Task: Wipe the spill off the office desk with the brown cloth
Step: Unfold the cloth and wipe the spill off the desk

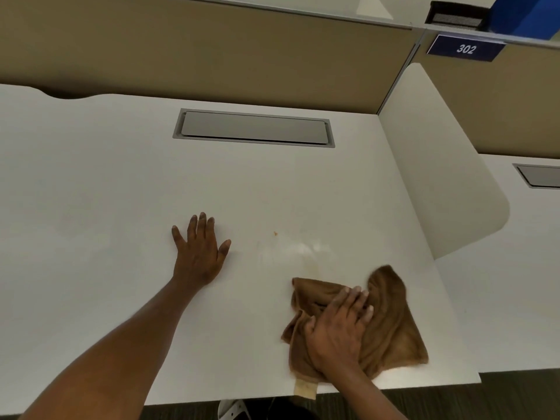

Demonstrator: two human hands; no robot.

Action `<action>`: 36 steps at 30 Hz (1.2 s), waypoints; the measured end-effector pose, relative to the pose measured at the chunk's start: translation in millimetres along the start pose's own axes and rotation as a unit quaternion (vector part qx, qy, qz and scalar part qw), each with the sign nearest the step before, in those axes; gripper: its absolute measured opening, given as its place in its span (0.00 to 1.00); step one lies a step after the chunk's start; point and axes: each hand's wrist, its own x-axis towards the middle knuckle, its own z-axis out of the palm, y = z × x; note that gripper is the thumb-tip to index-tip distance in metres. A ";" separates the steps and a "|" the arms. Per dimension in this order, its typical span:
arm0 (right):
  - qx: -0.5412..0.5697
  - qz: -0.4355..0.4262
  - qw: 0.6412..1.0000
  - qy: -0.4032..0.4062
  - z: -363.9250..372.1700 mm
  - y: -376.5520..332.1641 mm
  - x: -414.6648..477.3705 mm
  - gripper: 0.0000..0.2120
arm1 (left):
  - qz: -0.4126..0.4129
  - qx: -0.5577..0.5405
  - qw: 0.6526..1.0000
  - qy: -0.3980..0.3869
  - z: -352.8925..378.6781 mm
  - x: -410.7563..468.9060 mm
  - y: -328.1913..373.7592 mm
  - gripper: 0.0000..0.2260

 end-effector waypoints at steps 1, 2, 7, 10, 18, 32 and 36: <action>0.001 0.008 1.000 -0.003 1.2 3.0 3.1 0.43 | 0.000 0.001 1.000 0.002 0.5 0.6 0.2 0.34; -0.001 0.012 1.000 -0.005 2.5 4.1 6.4 0.42 | 0.002 0.004 1.000 0.004 1.2 1.4 0.3 0.34; -0.026 0.003 1.000 0.000 8.7 3.6 20.6 0.40 | 0.016 0.012 1.000 0.016 7.0 8.3 -0.2 0.35; -0.034 0.001 0.999 0.014 6.1 -1.0 35.9 0.41 | 0.033 0.033 0.999 0.019 10.5 11.4 -1.1 0.35; -0.029 0.042 0.999 0.013 -9.6 -54.0 126.8 0.41 | 0.292 0.055 0.955 -0.022 13.5 22.4 -1.3 0.35; -0.006 -0.122 0.992 0.015 -13.2 -119.9 170.1 0.36 | 0.270 -0.024 0.963 -0.009 5.8 23.3 1.1 0.36; 0.005 -0.178 0.984 0.002 -11.3 -126.9 147.2 0.34 | 0.244 0.009 0.969 -0.029 5.2 15.1 2.0 0.39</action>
